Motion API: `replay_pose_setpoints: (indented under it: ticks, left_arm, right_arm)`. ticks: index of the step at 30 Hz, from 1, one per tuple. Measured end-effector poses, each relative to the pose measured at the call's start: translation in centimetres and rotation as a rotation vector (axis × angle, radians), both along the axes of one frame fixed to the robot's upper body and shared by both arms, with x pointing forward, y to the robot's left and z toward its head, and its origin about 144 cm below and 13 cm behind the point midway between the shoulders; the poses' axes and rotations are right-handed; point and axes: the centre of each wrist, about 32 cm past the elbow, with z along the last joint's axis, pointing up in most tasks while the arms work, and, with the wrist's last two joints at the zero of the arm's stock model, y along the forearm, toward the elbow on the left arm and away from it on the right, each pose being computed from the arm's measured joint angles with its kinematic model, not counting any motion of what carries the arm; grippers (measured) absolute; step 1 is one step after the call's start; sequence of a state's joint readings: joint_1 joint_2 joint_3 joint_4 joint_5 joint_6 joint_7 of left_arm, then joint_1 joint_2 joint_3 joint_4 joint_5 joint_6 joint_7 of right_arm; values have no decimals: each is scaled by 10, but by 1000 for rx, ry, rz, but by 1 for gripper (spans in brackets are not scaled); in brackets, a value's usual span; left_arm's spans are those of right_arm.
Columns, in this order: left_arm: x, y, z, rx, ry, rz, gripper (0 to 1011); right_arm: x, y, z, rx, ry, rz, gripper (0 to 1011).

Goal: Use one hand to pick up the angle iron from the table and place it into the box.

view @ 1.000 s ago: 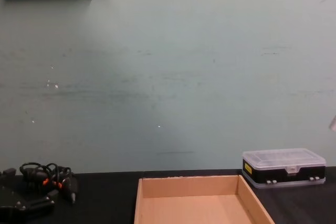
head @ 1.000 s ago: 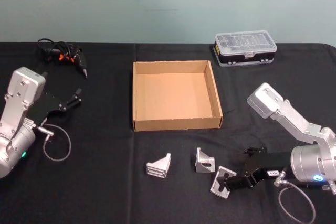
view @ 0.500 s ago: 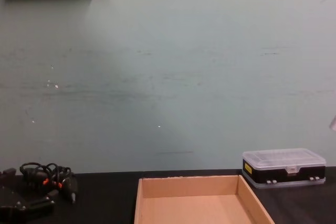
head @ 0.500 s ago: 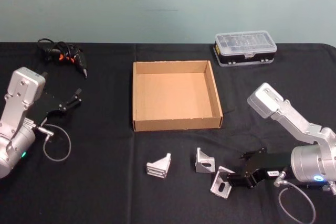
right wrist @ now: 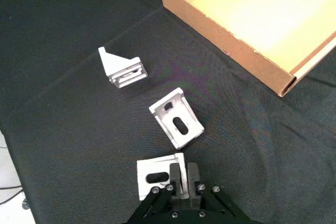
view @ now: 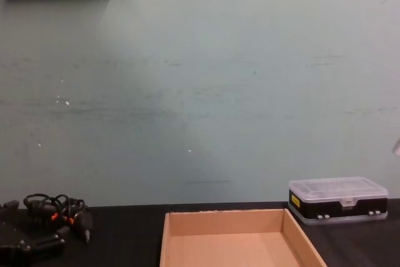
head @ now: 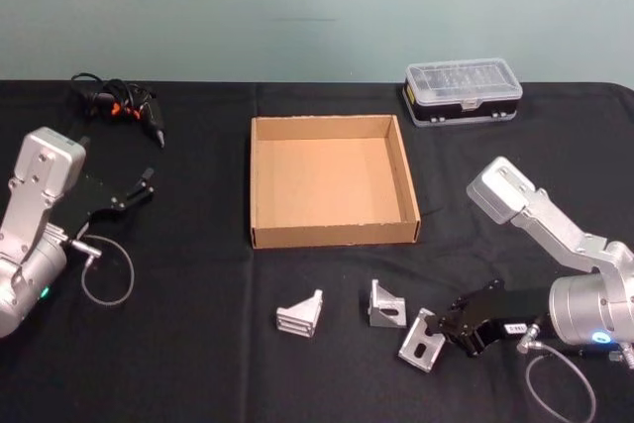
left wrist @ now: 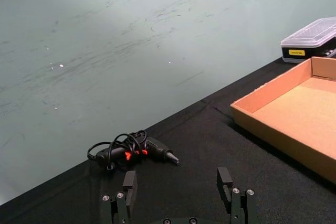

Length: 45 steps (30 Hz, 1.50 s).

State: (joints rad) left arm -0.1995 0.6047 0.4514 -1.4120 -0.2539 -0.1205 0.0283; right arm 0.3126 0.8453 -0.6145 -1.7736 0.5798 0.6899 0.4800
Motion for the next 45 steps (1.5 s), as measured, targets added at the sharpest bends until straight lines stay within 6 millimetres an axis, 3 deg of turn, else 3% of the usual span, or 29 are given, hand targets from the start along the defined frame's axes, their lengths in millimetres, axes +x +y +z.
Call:
replay_pose_setpoints:
  ticks: [3, 10, 27, 36, 45]
  left_arm:
    - [0, 0, 0, 0, 0, 0, 1000]
    - [0, 0, 0, 0, 0, 0, 1000]
    - [0, 0, 0, 0, 0, 0, 1000]
    - [0, 0, 0, 0, 0, 0, 1000]
    - [0, 0, 0, 0, 0, 0, 1000]
  right_arm:
    - [0, 0, 0, 0, 0, 0, 62]
    - [-4, 2, 2, 12, -33, -8, 62]
    - [-9, 3, 29, 21, -265, -140, 62]
    - [15, -1, 16, 49, -413, -179, 62]
    - [55, -1, -3, 60, -491, -173, 62]
